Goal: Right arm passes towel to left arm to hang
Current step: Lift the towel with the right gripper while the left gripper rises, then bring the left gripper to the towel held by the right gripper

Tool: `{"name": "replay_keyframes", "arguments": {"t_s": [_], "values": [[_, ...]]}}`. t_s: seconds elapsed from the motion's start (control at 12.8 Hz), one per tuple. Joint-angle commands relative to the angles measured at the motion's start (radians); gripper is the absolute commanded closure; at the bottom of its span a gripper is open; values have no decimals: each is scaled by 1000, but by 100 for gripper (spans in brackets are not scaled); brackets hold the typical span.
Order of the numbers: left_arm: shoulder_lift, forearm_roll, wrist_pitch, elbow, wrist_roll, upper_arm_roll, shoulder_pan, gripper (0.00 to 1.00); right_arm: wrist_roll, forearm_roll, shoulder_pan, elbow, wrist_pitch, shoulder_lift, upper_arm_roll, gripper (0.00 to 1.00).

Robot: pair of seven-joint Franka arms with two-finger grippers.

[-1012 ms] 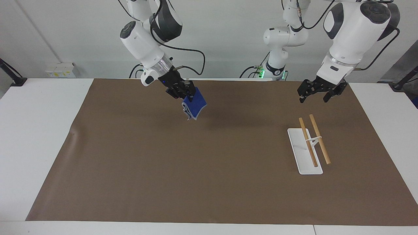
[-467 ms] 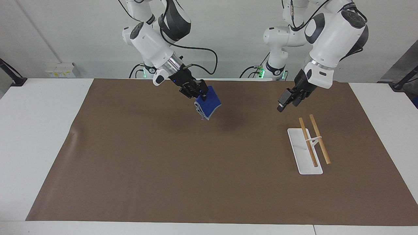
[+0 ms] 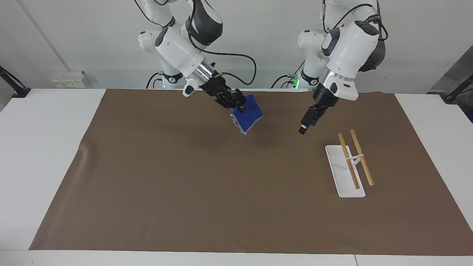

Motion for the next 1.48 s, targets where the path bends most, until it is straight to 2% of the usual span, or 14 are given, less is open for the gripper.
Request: {"name": "replay_keyframes", "arguments": {"t_s": [0.0, 0.55, 0.7, 0.93, 1.4], "values": [[-41, -19, 41, -59, -27, 14, -16, 0, 27, 29, 10, 53, 27, 53, 8, 100], [-14, -31, 96, -58, -109, 12, -30, 0, 24, 27, 24, 58, 42, 60, 8, 100], [-12, -87, 113, -58, -192, 12, -39, 0, 24, 27, 24, 58, 41, 60, 8, 100], [-12, -94, 101, -49, -379, 14, -76, 0, 21, 26, 24, 58, 41, 60, 8, 100], [-18, -94, 103, -82, -398, 15, -74, 0, 20, 26, 24, 59, 39, 62, 8, 100]]}}
